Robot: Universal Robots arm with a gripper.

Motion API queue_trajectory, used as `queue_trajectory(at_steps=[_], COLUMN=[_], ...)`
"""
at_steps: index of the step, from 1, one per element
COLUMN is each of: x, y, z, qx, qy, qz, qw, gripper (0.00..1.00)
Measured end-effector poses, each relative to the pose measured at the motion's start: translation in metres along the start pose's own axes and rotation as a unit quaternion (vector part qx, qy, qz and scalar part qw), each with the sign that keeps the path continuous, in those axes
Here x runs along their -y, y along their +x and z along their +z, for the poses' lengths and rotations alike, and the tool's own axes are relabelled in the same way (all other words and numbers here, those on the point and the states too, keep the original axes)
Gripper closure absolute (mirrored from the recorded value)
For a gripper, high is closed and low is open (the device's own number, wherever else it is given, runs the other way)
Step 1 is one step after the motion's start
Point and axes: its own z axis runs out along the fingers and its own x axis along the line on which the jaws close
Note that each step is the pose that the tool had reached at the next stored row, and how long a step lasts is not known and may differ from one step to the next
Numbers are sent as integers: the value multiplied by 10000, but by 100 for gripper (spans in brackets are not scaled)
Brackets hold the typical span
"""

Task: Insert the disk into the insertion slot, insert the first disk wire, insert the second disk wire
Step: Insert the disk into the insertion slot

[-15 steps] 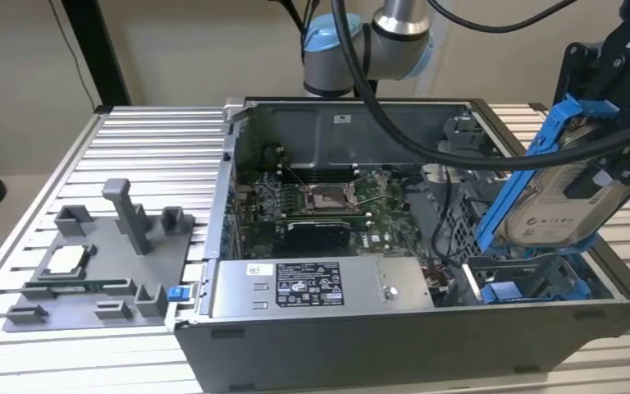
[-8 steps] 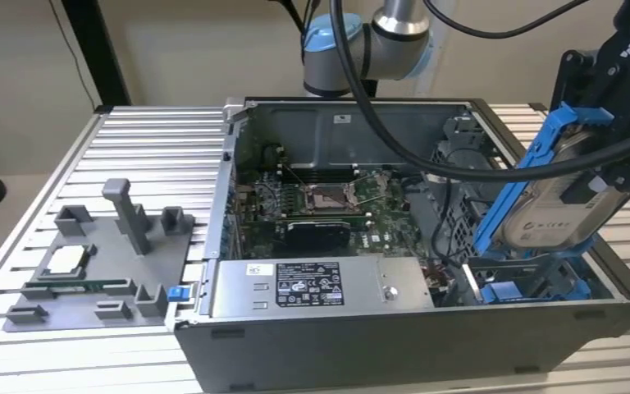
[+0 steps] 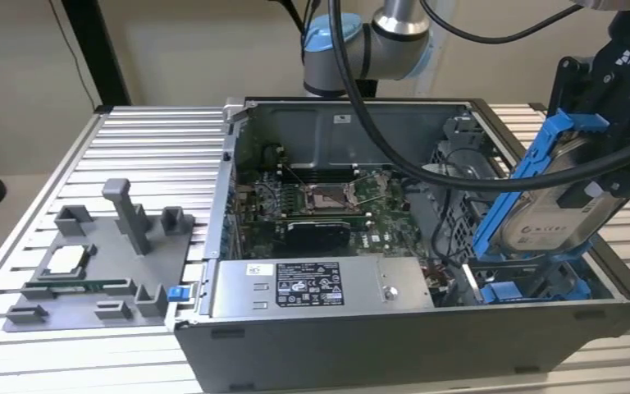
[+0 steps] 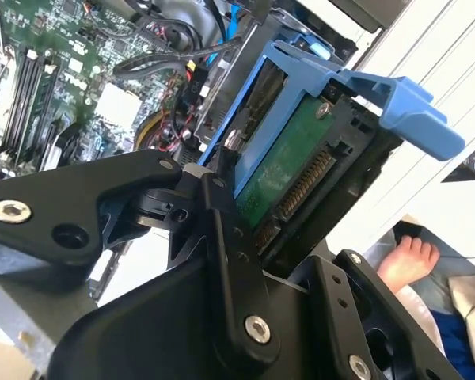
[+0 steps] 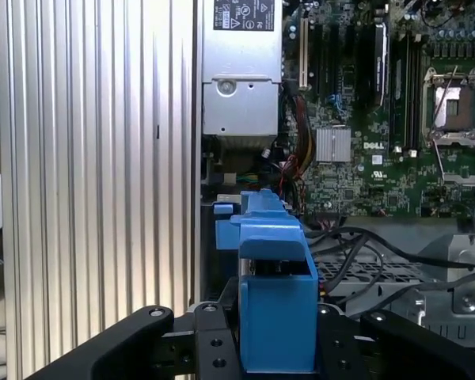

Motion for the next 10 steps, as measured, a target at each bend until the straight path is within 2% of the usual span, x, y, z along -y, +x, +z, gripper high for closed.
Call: queue_trajectory(at_steps=[10], x=[11], y=[1], z=[14], qx=[4], qy=[1], qz=[0], qw=[10000], gripper=[100])
